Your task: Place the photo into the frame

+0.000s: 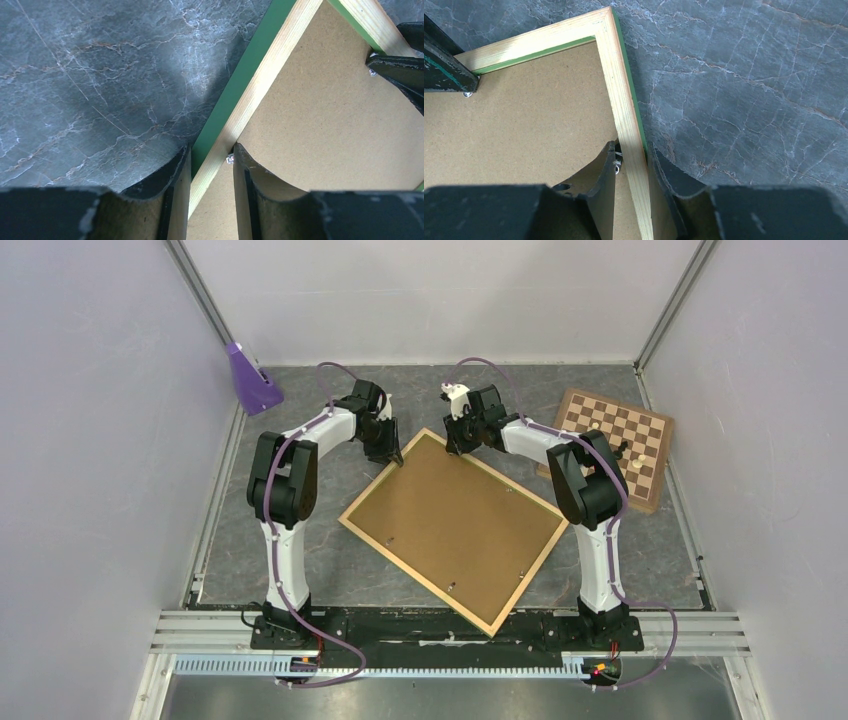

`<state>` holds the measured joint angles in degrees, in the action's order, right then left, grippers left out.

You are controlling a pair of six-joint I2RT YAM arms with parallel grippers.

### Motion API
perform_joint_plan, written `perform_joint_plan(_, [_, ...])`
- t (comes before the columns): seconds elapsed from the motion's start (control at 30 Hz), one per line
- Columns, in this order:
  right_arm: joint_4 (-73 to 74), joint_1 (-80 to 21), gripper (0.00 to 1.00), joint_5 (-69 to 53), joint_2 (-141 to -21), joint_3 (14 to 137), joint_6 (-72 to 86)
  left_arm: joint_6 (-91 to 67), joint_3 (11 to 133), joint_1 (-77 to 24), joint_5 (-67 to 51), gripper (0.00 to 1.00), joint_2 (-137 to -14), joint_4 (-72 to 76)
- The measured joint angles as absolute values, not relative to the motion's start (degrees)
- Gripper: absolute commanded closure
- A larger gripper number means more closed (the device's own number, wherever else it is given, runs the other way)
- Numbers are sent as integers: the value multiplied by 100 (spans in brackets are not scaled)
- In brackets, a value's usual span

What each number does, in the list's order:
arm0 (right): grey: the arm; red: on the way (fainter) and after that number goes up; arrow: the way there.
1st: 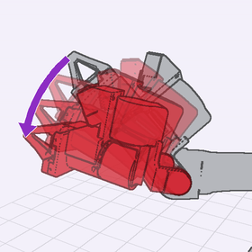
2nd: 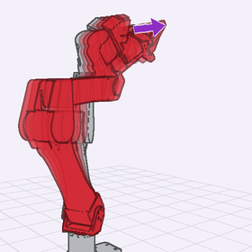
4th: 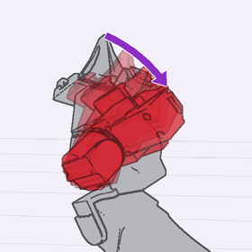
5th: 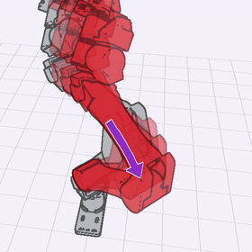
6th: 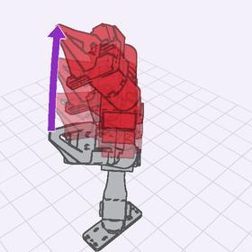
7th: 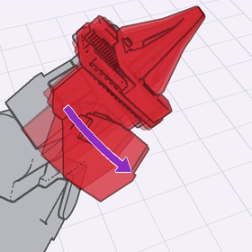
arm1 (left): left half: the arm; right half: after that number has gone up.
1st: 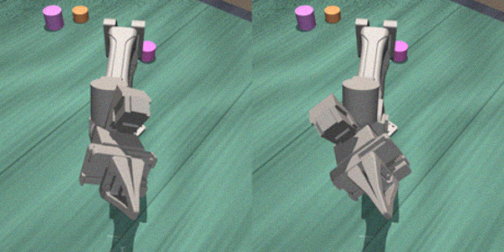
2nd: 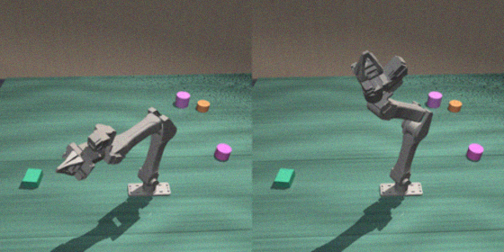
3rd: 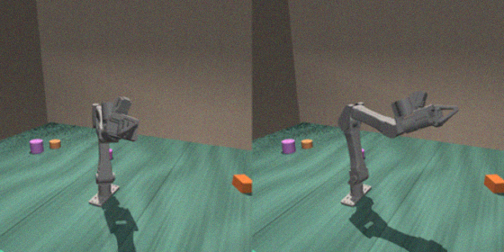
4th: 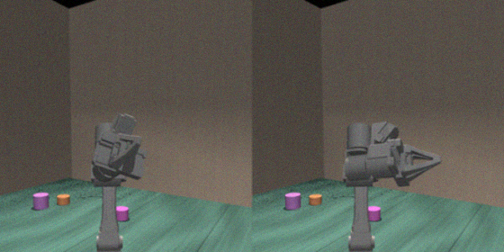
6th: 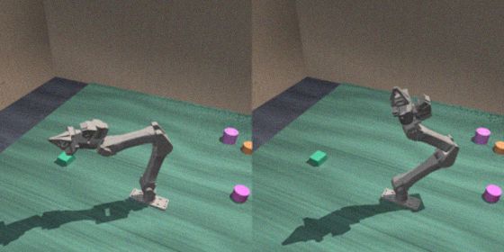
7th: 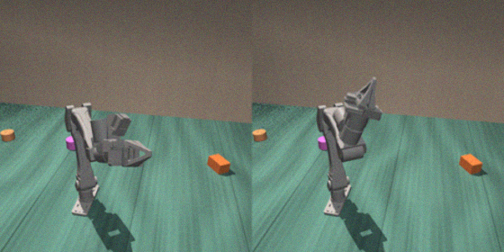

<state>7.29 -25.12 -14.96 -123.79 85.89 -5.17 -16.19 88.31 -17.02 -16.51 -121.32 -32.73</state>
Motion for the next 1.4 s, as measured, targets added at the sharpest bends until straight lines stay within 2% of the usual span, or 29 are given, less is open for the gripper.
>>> perform_joint_plan(0.2, [729,-2512,92,-1496,-12379,8589,-517,-1621,8753,-1702,-1653,98,-12090,-3183])
perform_joint_plan(1.13, [161,-2499,93,-1466,-12232,8171,-362,-2158,7909,-1557,-1791,98,-11673,-2187])
perform_joint_plan(1.27, [172,-2495,93,-1457,-12232,8173,-357,-1959,8012,-1717,-1516,93,-11673,-2311])
perform_joint_plan(1.4, [207,-2462,93,-1455,-12230,8178,-360,-1732,8154,-1903,-1177,76,-11690,-2421])
